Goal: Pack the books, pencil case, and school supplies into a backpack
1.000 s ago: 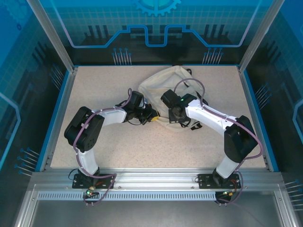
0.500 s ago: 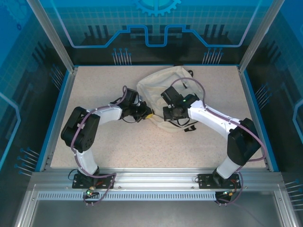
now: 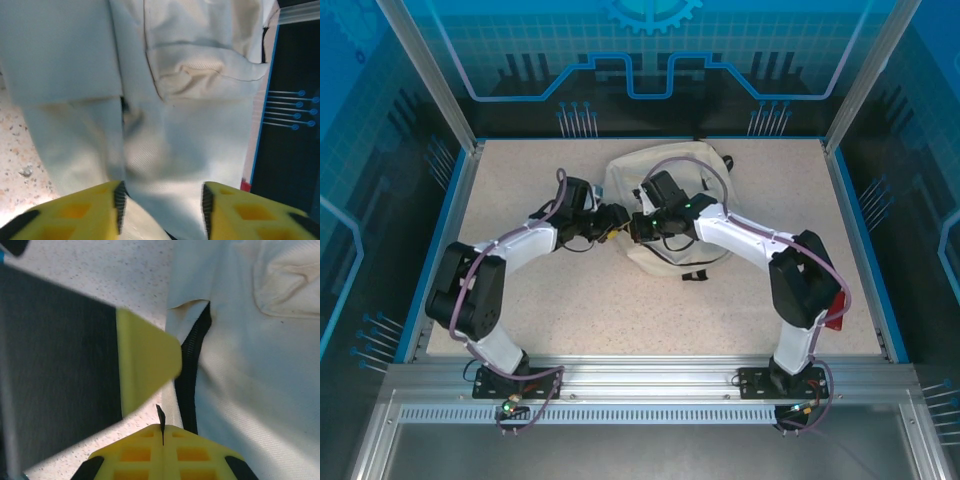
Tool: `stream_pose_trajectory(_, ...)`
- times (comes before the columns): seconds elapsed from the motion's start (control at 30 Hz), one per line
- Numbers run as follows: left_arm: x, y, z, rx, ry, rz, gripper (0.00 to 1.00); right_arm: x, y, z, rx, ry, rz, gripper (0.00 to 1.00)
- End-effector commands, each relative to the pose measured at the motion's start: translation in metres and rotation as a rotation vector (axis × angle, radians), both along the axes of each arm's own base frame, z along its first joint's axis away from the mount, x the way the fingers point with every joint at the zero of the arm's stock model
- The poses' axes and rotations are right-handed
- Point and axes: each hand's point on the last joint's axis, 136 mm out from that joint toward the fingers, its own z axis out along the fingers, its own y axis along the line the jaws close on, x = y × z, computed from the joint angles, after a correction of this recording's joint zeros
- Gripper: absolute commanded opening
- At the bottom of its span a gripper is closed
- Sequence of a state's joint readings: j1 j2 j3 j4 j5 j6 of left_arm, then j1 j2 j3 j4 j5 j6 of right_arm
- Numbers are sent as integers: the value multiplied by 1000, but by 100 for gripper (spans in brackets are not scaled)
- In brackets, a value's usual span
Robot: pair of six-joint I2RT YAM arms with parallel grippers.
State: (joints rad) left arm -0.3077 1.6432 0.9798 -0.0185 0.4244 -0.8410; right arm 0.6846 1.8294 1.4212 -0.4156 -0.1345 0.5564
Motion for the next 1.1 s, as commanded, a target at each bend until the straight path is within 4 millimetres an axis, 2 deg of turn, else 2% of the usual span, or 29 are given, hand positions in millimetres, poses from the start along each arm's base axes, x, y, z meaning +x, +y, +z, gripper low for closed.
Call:
stream_pose_trajectory(0.0,-15,5,-4,-27,40,20,51,12,27,21,118,-28,36,0)
stream_pose_trajectory(0.27,-24,13,-25,-25,158,109,50,16,18,10,101,2,-32,0)
stream_pose_trajectory(0.43,-21,-1,-32,-98,195,94,50,14,11,9,80,15,-66,0)
stream_pose_trajectory(0.67,-13,2,-38,-82,200,146,50,5,-17,2,-17,32,-177,0)
stream_pose_trajectory(0.8,-10,0,-41,-84,207,142,45,-5,-19,-4,-14,52,-173,0)
stream_pose_trajectory(0.93,-20,-7,-50,-64,265,117,40,-10,-11,-2,22,64,-143,0)
stream_pose_trajectory(1.07,-30,-6,-51,-44,280,100,26,-14,-4,-9,41,104,-131,0)
